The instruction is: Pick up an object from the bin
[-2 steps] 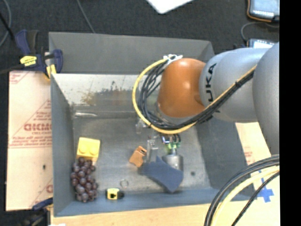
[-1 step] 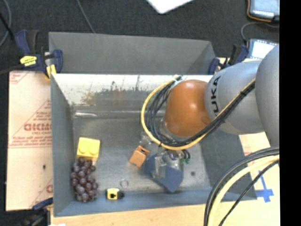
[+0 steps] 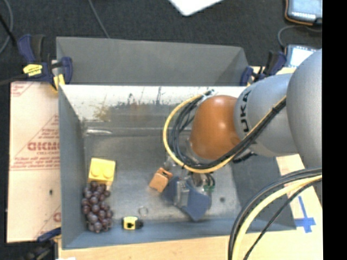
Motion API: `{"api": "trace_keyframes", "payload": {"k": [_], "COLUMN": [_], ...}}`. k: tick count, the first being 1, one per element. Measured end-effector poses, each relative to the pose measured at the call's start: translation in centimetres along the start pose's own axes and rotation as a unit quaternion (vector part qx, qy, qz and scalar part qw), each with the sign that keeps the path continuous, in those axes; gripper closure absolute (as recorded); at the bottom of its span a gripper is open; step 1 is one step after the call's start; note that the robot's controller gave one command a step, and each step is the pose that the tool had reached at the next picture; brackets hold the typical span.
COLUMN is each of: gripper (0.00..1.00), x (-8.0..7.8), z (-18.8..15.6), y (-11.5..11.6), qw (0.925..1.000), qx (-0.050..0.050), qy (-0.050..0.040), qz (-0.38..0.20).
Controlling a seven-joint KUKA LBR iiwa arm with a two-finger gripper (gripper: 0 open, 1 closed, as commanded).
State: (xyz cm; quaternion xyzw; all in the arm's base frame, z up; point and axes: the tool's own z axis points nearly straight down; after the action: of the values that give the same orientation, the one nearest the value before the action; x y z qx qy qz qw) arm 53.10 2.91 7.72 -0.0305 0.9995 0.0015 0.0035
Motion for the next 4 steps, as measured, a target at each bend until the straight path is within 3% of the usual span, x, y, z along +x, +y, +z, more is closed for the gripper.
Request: {"api": "trace_keyframes", "payload": {"k": [1,3,4], "gripper": [0.00,0.00,0.00], "x": [-0.3,-2.6,-3.0], "z": [0.2,0.5,0.6], "y": [-0.1,2.3,1.8], "qw": [0.9999,0.9997,0.9994], "qx": [0.000,0.000,0.001], "qy": [-0.0007,-0.0024,-0.0011], "qz": [0.016,-0.022,-0.035]}}
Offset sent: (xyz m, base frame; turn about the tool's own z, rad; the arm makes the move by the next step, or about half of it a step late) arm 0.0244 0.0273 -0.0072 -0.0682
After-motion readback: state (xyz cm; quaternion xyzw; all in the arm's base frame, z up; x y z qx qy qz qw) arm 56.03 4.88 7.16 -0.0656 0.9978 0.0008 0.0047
